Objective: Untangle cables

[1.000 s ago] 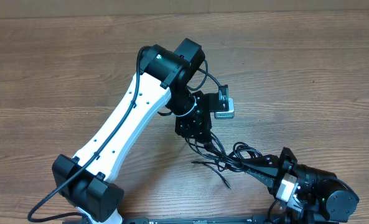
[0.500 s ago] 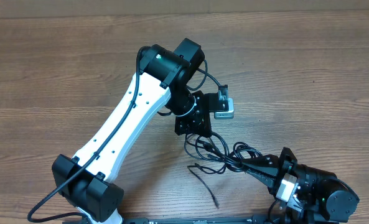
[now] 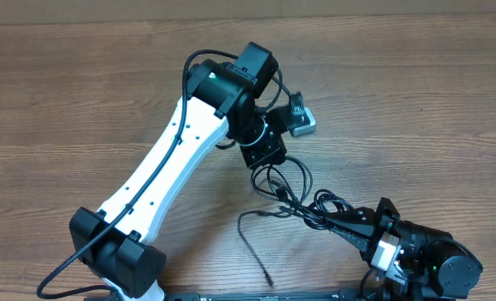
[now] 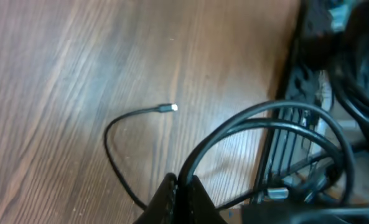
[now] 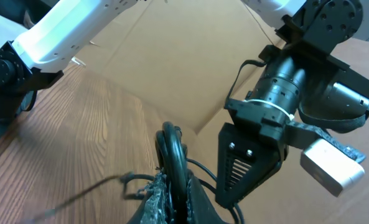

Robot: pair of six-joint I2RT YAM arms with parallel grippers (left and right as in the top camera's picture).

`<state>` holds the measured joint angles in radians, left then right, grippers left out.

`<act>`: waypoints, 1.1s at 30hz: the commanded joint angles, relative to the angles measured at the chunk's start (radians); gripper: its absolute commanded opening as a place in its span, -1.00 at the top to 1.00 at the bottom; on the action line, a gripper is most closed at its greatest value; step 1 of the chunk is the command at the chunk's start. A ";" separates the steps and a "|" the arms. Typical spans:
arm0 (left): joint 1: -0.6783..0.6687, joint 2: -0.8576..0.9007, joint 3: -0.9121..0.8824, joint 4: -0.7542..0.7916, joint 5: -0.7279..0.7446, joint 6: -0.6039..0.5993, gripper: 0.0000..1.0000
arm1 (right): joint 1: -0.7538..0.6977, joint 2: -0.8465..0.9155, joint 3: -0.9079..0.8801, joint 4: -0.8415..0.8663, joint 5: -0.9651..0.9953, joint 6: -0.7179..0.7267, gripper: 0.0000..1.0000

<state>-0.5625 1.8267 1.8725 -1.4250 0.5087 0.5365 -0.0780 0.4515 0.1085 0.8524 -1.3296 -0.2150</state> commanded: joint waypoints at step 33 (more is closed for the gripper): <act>0.330 0.006 0.008 0.205 -0.048 -0.690 0.91 | 0.005 -0.010 0.011 0.005 0.001 0.005 0.92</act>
<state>-0.2810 1.8275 1.8725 -1.2541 0.5423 -0.0994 -0.0772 0.4519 0.1085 0.8474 -1.2869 -0.2180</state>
